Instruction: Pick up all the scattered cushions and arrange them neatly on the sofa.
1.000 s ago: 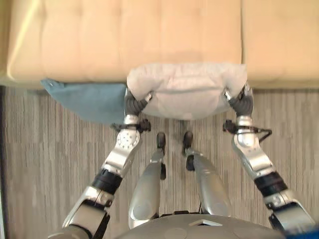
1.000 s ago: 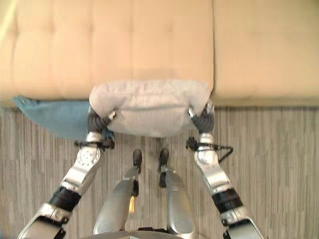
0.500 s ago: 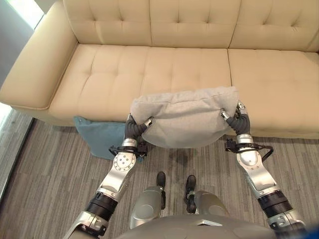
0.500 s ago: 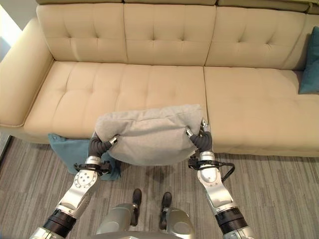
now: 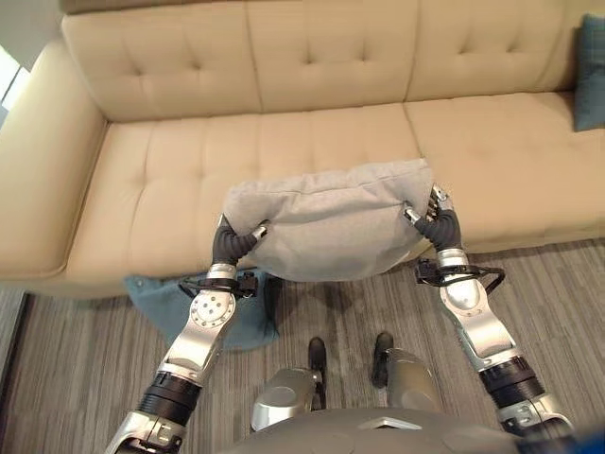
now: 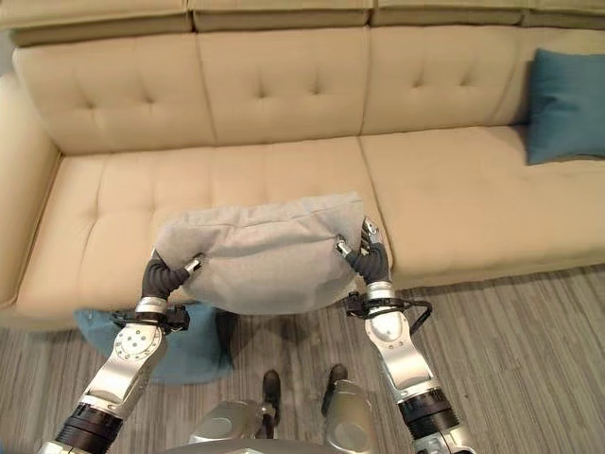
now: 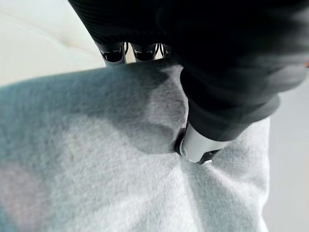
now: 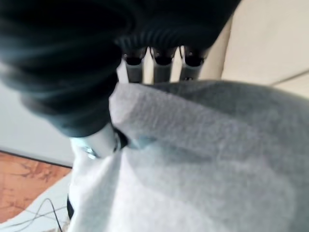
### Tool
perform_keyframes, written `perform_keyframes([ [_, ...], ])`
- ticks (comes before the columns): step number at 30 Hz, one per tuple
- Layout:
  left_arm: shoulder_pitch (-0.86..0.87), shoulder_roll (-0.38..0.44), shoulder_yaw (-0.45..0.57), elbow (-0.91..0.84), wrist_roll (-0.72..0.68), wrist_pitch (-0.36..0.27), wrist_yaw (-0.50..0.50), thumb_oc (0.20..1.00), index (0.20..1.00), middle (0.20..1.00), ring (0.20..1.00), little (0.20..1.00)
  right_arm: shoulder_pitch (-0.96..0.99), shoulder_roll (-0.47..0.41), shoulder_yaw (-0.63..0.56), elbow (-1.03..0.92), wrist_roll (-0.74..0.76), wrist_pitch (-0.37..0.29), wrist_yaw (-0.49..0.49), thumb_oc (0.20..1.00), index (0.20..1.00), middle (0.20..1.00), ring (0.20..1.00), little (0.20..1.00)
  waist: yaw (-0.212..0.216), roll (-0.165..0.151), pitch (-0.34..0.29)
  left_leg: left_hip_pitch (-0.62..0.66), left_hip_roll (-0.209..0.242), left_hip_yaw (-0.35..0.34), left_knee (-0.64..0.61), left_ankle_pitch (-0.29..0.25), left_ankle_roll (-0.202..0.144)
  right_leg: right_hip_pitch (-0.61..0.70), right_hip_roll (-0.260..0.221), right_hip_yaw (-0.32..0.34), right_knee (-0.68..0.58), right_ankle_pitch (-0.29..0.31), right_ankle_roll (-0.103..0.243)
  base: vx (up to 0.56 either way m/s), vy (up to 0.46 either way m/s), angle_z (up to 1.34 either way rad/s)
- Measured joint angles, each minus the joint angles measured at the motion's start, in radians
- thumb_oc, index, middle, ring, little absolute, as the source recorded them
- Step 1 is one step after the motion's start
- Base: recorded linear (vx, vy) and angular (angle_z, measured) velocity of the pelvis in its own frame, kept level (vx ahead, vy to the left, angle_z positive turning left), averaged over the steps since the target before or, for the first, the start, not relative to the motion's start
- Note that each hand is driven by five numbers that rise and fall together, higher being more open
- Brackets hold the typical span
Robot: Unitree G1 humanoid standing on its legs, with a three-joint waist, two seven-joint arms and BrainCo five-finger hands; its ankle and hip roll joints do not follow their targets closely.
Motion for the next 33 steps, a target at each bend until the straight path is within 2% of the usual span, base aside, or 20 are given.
perform_keyframes([
  [2, 0.011, -0.023, 0.006, 0.007, 0.0, 0.001, 0.002, 0.2, 0.2, 0.2, 0.2, 0.2, -0.002, 0.002, 0.003, 0.002, -0.01, 0.001, 0.007, 0.2, 0.2, 0.2, 0.2, 0.2, 0.018, -0.009, -0.005, -0.003, -0.003, -0.005, -0.009, -0.011, -0.022, 0.013, -0.001, -0.028, -0.055, 0.036, 0.004, 0.34, -0.325, 0.05],
  [3, 0.013, -0.038, 0.005, 0.007, -0.001, 0.003, 0.001, 0.2, 0.2, 0.2, 0.2, 0.2, 0.013, 0.001, -0.003, 0.004, -0.014, 0.003, 0.006, 0.2, 0.2, 0.2, 0.2, 0.2, 0.011, -0.01, -0.009, 0.001, 0.0, -0.039, -0.006, -0.009, -0.033, 0.041, 0.005, -0.056, -0.07, 0.036, 0.004, 0.16, -0.218, 0.62],
  [5, 0.02, -0.068, 0.0, 0.006, -0.003, 0.0, 0.002, 0.2, 0.2, 0.2, 0.2, 0.2, 0.033, -0.016, -0.015, 0.002, -0.018, 0.003, 0.007, 0.2, 0.2, 0.2, 0.2, 0.2, -0.004, -0.003, -0.025, 0.001, 0.031, -0.086, -0.003, -0.004, -0.053, 0.129, 0.065, -0.079, -0.19, 0.084, -0.068, 0.13, -0.261, 0.82],
  [7, 0.026, -0.07, -0.009, 0.007, -0.005, 0.001, 0.0, 0.2, 0.2, 0.2, 0.2, 0.2, 0.034, -0.036, -0.015, 0.002, -0.019, 0.003, 0.01, 0.2, 0.2, 0.2, 0.2, 0.2, 0.016, -0.004, -0.025, -0.012, 0.062, -0.095, 0.045, 0.001, -0.067, 0.182, 0.104, -0.091, -0.238, 0.101, -0.096, 0.11, -0.23, 0.47],
  [9, 0.028, -0.077, -0.032, 0.007, -0.013, 0.001, 0.0, 0.2, 0.2, 0.2, 0.2, 0.2, 0.046, -0.04, -0.029, 0.001, -0.018, 0.003, 0.002, 0.2, 0.2, 0.2, 0.2, 0.2, 0.024, -0.034, -0.023, -0.154, 0.058, -0.111, 0.369, -0.013, -0.09, 0.251, 0.098, -0.101, -0.281, 0.097, -0.13, 0.07, -0.109, 0.31],
  [10, 0.028, -0.078, -0.032, 0.007, -0.013, 0.0, 0.0, 0.2, 0.2, 0.2, 0.2, 0.2, 0.046, -0.041, -0.031, 0.0, -0.018, 0.002, 0.001, 0.2, 0.2, 0.2, 0.2, 0.2, 0.025, -0.038, -0.025, -0.172, 0.063, -0.111, 0.42, -0.019, -0.1, 0.268, 0.102, -0.102, -0.289, 0.08, -0.155, 0.11, -0.077, -0.03],
  [11, 0.023, -0.079, -0.033, 0.007, -0.013, -0.001, -0.003, 0.2, 0.2, 0.2, 0.2, 0.2, 0.045, -0.039, -0.04, -0.005, -0.018, 0.002, 0.001, 0.2, 0.2, 0.2, 0.2, 0.2, 0.019, -0.036, -0.026, -0.179, 0.072, -0.111, 0.431, -0.025, -0.107, 0.272, 0.113, -0.105, -0.292, 0.072, -0.167, 0.22, -0.038, 0.13],
  [12, -0.01, -0.083, -0.046, 0.007, -0.013, 0.0, -0.007, 0.2, 0.2, 0.2, 0.2, 0.2, 0.047, -0.037, -0.065, -0.01, -0.018, 0.001, -0.01, 0.2, 0.2, 0.2, 0.2, 0.2, 0.008, -0.05, -0.018, -0.207, 0.039, -0.116, 0.354, -0.059, -0.106, 0.278, 0.114, -0.104, -0.319, 0.057, -0.181, 0.22, 0.014, 0.26],
  [13, -0.026, -0.085, -0.059, 0.007, -0.013, 0.002, -0.012, 0.2, 0.2, 0.2, 0.2, 0.2, 0.046, -0.036, -0.085, -0.01, -0.017, 0.002, -0.015, 0.2, 0.2, 0.2, 0.2, 0.2, 0.007, -0.058, -0.013, -0.234, 0.011, -0.117, 0.258, -0.057, -0.104, 0.281, 0.114, -0.104, -0.33, 0.057, -0.18, 0.22, 0.044, 0.19],
  [15, -0.026, -0.082, -0.064, 0.007, -0.013, 0.003, -0.021, 0.2, 0.2, 0.2, 0.2, 0.2, 0.041, -0.035, -0.088, -0.01, -0.017, 0.002, -0.02, 0.2, 0.2, 0.2, 0.2, 0.2, 0.021, -0.056, -0.012, -0.289, -0.02, -0.123, 0.136, -0.012, -0.093, 0.309, 0.128, -0.101, -0.352, 0.053, -0.171, 0.16, 0.064, -0.27],
  [17, -0.008, -0.079, -0.061, 0.007, -0.013, 0.003, -0.02, 0.2, 0.2, 0.2, 0.2, 0.2, 0.053, -0.036, -0.08, -0.011, -0.017, 0.002, -0.016, 0.2, 0.2, 0.2, 0.2, 0.2, 0.024, -0.022, -0.024, -0.306, 0.018, -0.135, 0.132, 0.045, -0.089, 0.35, 0.17, -0.077, -0.353, 0.027, -0.151, 0.23, 0.118, -0.64],
  [18, 0.014, -0.08, -0.064, 0.007, -0.013, 0.003, -0.021, 0.2, 0.2, 0.2, 0.2, 0.2, 0.069, -0.043, -0.076, -0.018, -0.017, 0.002, -0.012, 0.2, 0.2, 0.2, 0.2, 0.2, 0.019, 0.02, -0.048, -0.279, 0.049, -0.139, 0.116, 0.043, -0.089, 0.365, 0.201, -0.064, -0.338, -0.004, -0.137, 0.3, 0.205, -0.73],
  [19, 0.035, -0.064, -0.064, 0.008, -0.012, 0.011, -0.025, 0.2, 0.2, 0.2, 0.2, 0.2, 0.093, -0.015, -0.068, -0.026, -0.016, 0.002, -0.008, 0.2, 0.2, 0.2, 0.2, 0.2, -0.011, -0.007, -0.074, -0.205, 0.007, -0.104, 0.045, 0.114, -0.05, 0.359, 0.137, -0.025, -0.249, -0.097, -0.096, 0.28, 0.205, -0.47],
  [20, 0.03, -0.054, -0.064, 0.006, -0.012, 0.011, -0.027, 0.2, 0.2, 0.2, 0.2, 0.2, 0.092, -0.015, -0.069, -0.035, -0.016, 0.002, -0.004, 0.2, 0.2, 0.2, 0.2, 0.2, -0.016, -0.013, -0.079, -0.178, -0.022, -0.092, 0.027, 0.116, -0.034, 0.359, 0.096, -0.023, -0.223, -0.106, -0.066, 0.22, 0.213, -0.39],
  [22, 0.027, -0.03, -0.057, 0.006, -0.012, 0.012, -0.028, 0.2, 0.2, 0.2, 0.2, 0.2, 0.083, -0.006, -0.061, -0.038, -0.018, 0.003, 0.003, 0.2, 0.2, 0.2, 0.2, 0.2, -0.008, -0.014, -0.082, -0.139, -0.044, -0.062, 0.008, 0.102, -0.001, 0.335, 0.059, -0.005, -0.14, -0.125, -0.029, 0.15, 0.168, -0.44],
  [24, 0.021, -0.009, -0.027, 0.006, -0.012, 0.012, -0.027, 0.2, 0.2, 0.2, 0.2, 0.2, 0.077, 0.01, -0.041, -0.037, -0.018, 0.003, 0.014, 0.2, 0.2, 0.2, 0.2, 0.2, 0.009, -0.005, -0.079, -0.103, -0.044, -0.036, -0.002, 0.093, 0.032, 0.237, 0.031, 0.013, 0.072, -0.156, 0.019, 0.08, 0.096, -0.44],
  [26, 0.008, -0.001, -0.015, 0.006, -0.012, 0.012, -0.025, 0.2, 0.2, 0.2, 0.2, 0.2, 0.078, 0.011, -0.04, -0.037, -0.018, 0.003, 0.027, 0.2, 0.2, 0.2, 0.2, 0.2, 0.016, 0.006, -0.073, -0.063, -0.041, -0.03, -0.023, 0.088, 0.027, 0.166, 0.033, 0.031, 0.14, -0.156, 0.021, 0.1, 0.03, -0.12],
  [29, 0.016, -0.006, 0.01, 0.006, -0.012, 0.006, -0.021, 0.2, 0.2, 0.2, 0.2, 0.2, 0.058, 0.01, -0.029, -0.037, -0.018, 0.002, 0.038, 0.2, 0.2, 0.2, 0.2, 0.2, 0.024, 0.026, -0.066, -0.031, -0.035, -0.009, -0.052, 0.078, 0.024, 0.084, 0.016, 0.028, 0.063, -0.136, 0.023, 0.08, -0.034, -0.18],
  [31, 0.019, -0.006, 0.014, 0.006, -0.012, 0.006, -0.021, 0.2, 0.2, 0.2, 0.2, 0.2, 0.052, 0.009, -0.025, -0.035, -0.018, 0.003, 0.04, 0.2, 0.2, 0.2, 0.2, 0.2, 0.021, 0.032, -0.062, -0.023, -0.029, -0.009, -0.053, 0.074, 0.02, 0.047, -0.004, 0.032, -0.037, -0.057, 0.02, 0.14, -0.113, -0.08],
  [33, 0.023, -0.012, 0.011, 0.008, -0.012, 0.006, -0.022, 0.2, 0.2, 0.2, 0.2, 0.2, 0.051, 0.008, -0.028, -0.035, -0.018, 0.002, 0.04, 0.2, 0.2, 0.2, 0.2, 0.2, 0.013, 0.034, -0.06, -0.02, -0.023, -0.024, -0.051, 0.047, 0.007, 0.029, -0.012, 0.093, -0.22, 0.08, 0.046, 0.17, -0.208, 0.16],
])
